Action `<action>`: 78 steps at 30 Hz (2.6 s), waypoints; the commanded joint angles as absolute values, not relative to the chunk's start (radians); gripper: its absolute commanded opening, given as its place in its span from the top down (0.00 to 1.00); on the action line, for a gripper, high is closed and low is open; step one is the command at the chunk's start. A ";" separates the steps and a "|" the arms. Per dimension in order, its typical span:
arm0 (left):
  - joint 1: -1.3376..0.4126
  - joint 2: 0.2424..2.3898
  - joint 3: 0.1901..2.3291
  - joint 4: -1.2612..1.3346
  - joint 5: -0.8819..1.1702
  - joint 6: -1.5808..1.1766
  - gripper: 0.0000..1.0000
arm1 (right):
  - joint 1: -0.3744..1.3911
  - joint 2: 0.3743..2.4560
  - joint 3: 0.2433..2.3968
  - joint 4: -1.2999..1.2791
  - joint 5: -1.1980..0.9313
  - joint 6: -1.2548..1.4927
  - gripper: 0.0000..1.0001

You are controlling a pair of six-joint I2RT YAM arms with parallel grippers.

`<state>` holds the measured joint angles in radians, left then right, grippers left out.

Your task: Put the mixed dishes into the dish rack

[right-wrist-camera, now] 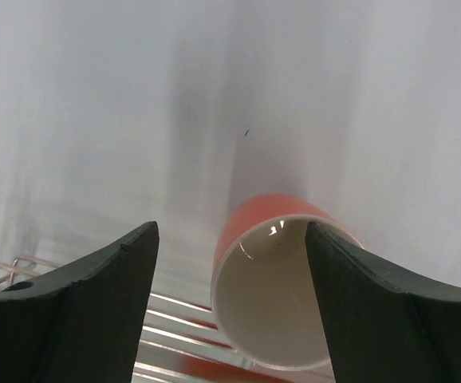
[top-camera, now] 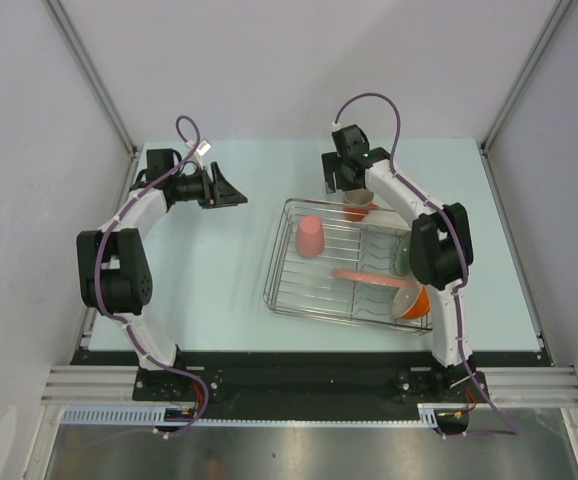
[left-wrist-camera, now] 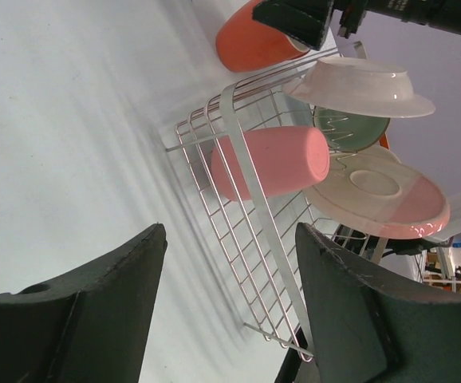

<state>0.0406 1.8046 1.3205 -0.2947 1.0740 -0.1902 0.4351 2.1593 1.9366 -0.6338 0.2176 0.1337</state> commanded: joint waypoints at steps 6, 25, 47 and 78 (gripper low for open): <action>0.043 1.738 1.355 -0.295 1.057 -0.161 0.29 | 0.423 2.281 1.994 -0.620 0.190 0.163 0.36; 0.029 1.680 1.380 -0.233 1.078 -0.245 0.25 | 0.414 2.022 2.017 -0.526 -0.038 0.222 1.00; -0.086 1.565 1.311 0.463 1.322 -0.748 0.11 | 0.314 1.782 1.336 1.277 -0.658 1.853 1.00; -0.130 1.540 1.448 -0.169 1.152 -0.144 0.09 | 0.489 1.973 1.356 1.514 -0.526 2.233 1.00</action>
